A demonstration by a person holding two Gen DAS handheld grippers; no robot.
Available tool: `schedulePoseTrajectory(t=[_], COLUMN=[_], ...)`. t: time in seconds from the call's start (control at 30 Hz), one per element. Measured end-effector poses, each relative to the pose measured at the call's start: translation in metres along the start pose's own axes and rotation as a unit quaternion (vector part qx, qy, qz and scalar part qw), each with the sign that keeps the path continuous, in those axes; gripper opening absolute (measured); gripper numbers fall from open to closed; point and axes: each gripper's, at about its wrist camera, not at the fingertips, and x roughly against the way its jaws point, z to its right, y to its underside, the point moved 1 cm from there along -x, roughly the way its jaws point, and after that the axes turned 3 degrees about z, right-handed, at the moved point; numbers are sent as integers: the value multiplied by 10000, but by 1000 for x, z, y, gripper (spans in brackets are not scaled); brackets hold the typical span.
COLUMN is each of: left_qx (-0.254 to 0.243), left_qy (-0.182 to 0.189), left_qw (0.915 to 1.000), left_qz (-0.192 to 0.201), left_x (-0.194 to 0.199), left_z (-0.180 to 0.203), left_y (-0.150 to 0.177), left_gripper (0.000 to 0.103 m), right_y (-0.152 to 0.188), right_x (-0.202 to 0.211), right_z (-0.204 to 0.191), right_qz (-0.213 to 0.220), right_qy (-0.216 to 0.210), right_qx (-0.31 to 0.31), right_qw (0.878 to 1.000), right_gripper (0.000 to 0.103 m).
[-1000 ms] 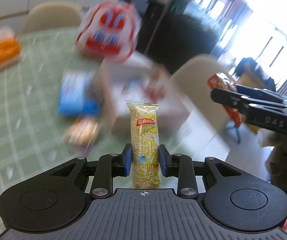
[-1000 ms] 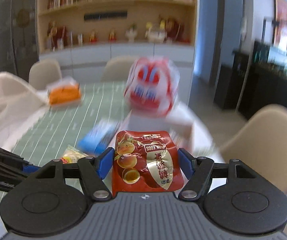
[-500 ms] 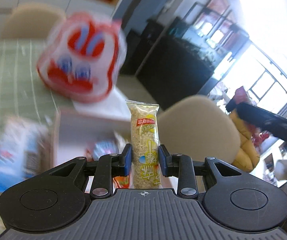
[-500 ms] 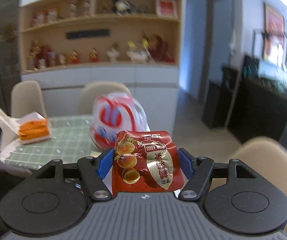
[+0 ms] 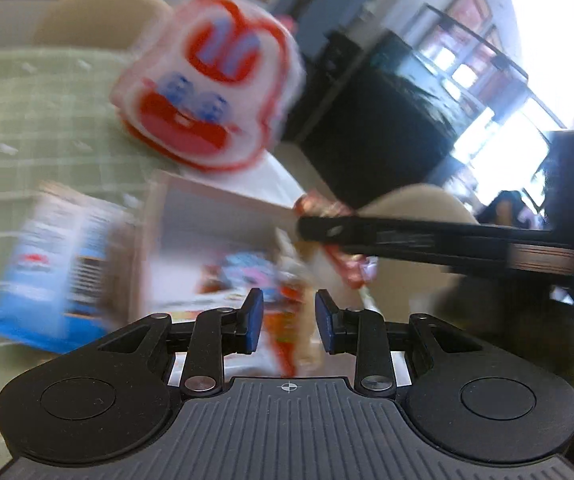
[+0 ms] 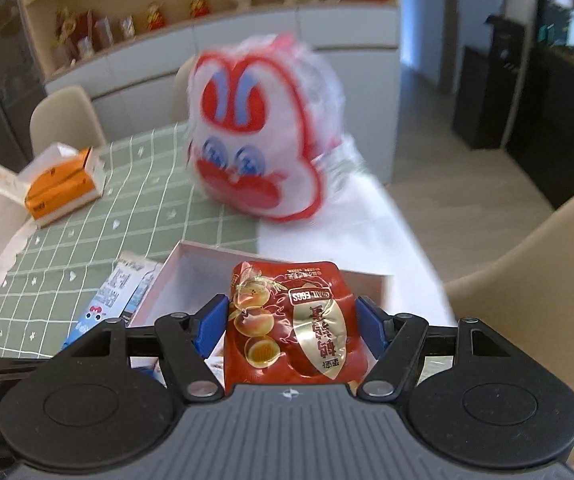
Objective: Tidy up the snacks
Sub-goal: 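Carry both bags over the pink box and open both tools to drop them, then move both open tools away from the pink box toward the table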
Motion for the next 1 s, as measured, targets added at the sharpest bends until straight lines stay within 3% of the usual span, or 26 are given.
schedulePoseTrajectory(t=[0.17, 0.33, 0.47, 0.6, 0.7, 0.8, 0.9, 1.0], left_qx=[-96, 522, 703, 838, 945, 1031, 1040, 1044], left_qy=[-1083, -1494, -1499, -1413, -1353, -1340, -1289, -1204], left_qw=[9939, 9874, 9862, 9864, 9862, 9854, 9857, 9866], left_qz=[181, 85, -42, -100, -118, -202, -317, -358], left_x=[41, 71, 81, 98, 106, 117, 129, 143], left_z=[-36, -86, -109, -125, -140, -150, -160, -171], left_y=[8, 25, 30, 35, 37, 42, 49, 54], left_gripper=[32, 32, 32, 32, 32, 32, 32, 32], right_y=[6, 17, 17, 8, -6, -23, -37, -45], right_x=[-58, -88, -89, -61, -33, -19, -32, -75], right_z=[-26, -41, -54, -71, -89, -114, -147, -187], right_qz=[-546, -913, -1002, -650, -358, -244, -358, -687], right_qy=[-18, 121, 385, 688, 474, -41, -267, 101], right_qx=[256, 387, 610, 954, 937, 623, 425, 406], right_qw=[9982, 9950, 9924, 9909, 9938, 9978, 9981, 9968], right_gripper=[69, 72, 74, 74, 75, 81, 82, 78])
